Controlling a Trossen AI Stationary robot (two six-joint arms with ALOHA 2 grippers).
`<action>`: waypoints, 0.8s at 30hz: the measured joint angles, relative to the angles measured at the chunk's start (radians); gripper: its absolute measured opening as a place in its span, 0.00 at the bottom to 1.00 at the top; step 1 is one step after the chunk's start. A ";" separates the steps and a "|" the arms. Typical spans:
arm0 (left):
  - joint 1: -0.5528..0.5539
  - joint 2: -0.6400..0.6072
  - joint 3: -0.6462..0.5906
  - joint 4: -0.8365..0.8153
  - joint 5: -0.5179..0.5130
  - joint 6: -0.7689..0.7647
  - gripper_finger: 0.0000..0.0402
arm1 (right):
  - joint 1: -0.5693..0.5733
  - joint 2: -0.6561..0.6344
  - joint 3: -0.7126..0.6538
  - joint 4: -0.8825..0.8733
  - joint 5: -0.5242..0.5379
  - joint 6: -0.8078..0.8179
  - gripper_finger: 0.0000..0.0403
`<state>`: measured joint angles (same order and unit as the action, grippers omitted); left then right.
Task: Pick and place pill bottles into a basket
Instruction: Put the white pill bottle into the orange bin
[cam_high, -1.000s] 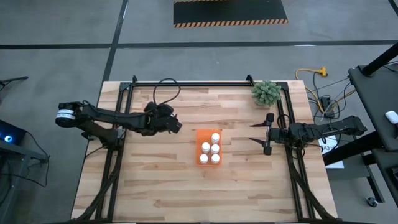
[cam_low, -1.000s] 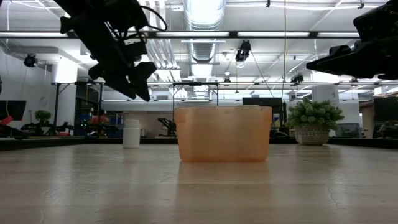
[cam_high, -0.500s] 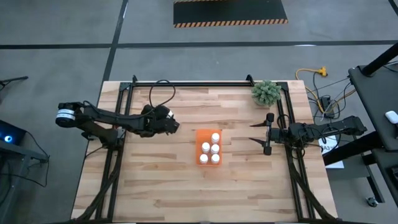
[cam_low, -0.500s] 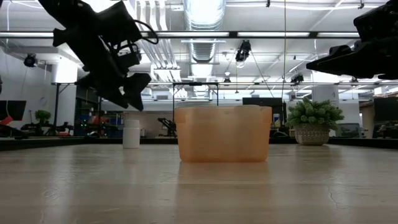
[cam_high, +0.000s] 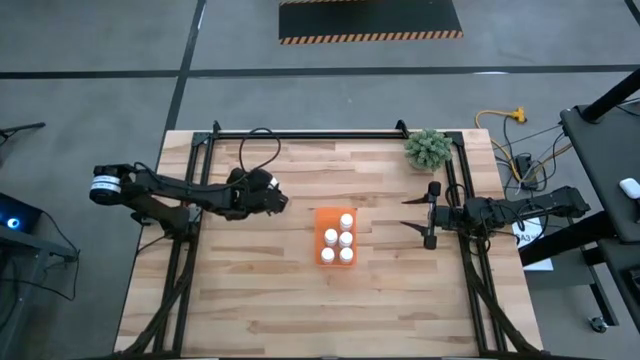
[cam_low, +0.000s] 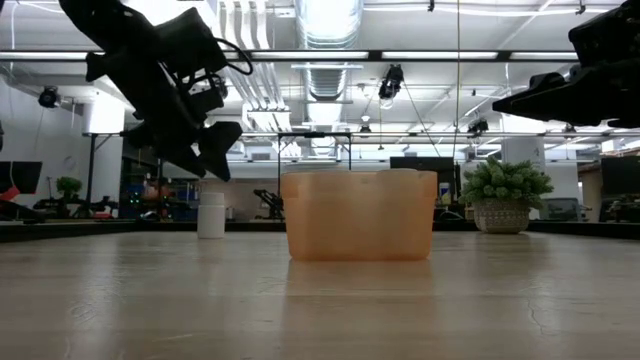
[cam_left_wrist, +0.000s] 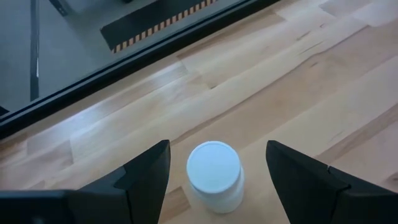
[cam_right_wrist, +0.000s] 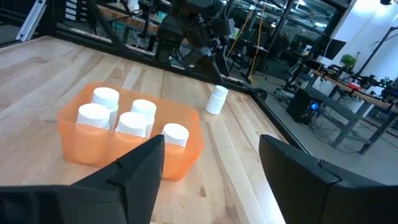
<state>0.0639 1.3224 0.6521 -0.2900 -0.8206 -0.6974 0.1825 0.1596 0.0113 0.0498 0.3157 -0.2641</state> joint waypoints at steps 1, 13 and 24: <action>0.000 0.000 0.000 0.001 0.001 0.001 0.61 | 0.000 0.000 0.000 0.000 0.000 0.001 0.63; 0.002 0.000 -0.004 0.027 0.005 0.004 0.61 | 0.000 0.000 0.000 0.000 0.000 0.001 0.62; 0.009 0.000 -0.009 0.046 0.005 -0.001 0.61 | 0.000 0.000 0.000 0.000 0.000 0.000 0.63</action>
<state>0.0725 1.3220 0.6433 -0.2435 -0.8158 -0.6982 0.1829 0.1596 0.0113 0.0495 0.3157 -0.2645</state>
